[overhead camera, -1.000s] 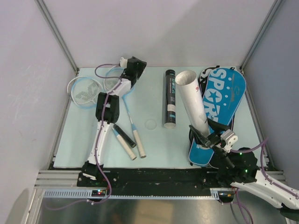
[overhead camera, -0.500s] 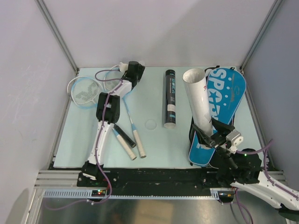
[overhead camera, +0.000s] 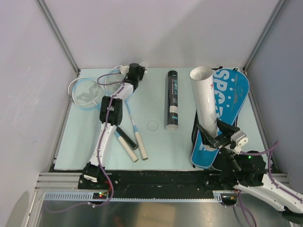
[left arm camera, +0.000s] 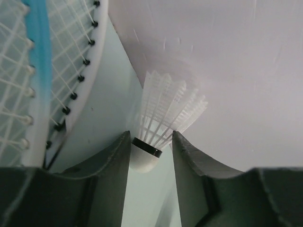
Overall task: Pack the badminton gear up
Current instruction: Move the shuttlecock to the center of the board, then pick up the shuttlecock at the center of the board.
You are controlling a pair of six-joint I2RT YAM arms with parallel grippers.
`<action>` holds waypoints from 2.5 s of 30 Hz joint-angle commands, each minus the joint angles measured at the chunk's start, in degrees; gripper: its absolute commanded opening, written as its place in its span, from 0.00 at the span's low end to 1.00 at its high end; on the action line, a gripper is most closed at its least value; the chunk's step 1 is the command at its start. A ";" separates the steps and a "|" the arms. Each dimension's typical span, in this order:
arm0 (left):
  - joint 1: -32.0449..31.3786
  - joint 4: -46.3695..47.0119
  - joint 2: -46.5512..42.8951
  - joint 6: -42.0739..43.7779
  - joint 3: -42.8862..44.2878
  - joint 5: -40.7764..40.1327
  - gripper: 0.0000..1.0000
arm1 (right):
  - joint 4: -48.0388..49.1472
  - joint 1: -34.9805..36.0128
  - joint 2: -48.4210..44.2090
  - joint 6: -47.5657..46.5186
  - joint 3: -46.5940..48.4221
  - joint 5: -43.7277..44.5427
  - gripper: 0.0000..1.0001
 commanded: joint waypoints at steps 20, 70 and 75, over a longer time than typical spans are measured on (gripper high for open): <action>-0.40 7.16 -14.85 4.35 -21.22 9.19 0.03 | 3.14 0.31 1.26 0.02 2.56 0.58 0.36; 2.32 -16.24 -68.96 56.41 -70.35 38.01 0.68 | 1.89 0.30 1.34 3.77 2.65 -5.55 0.37; 2.42 -20.16 -59.30 60.63 -61.84 43.26 0.68 | 0.77 0.29 1.19 4.40 2.67 -5.56 0.37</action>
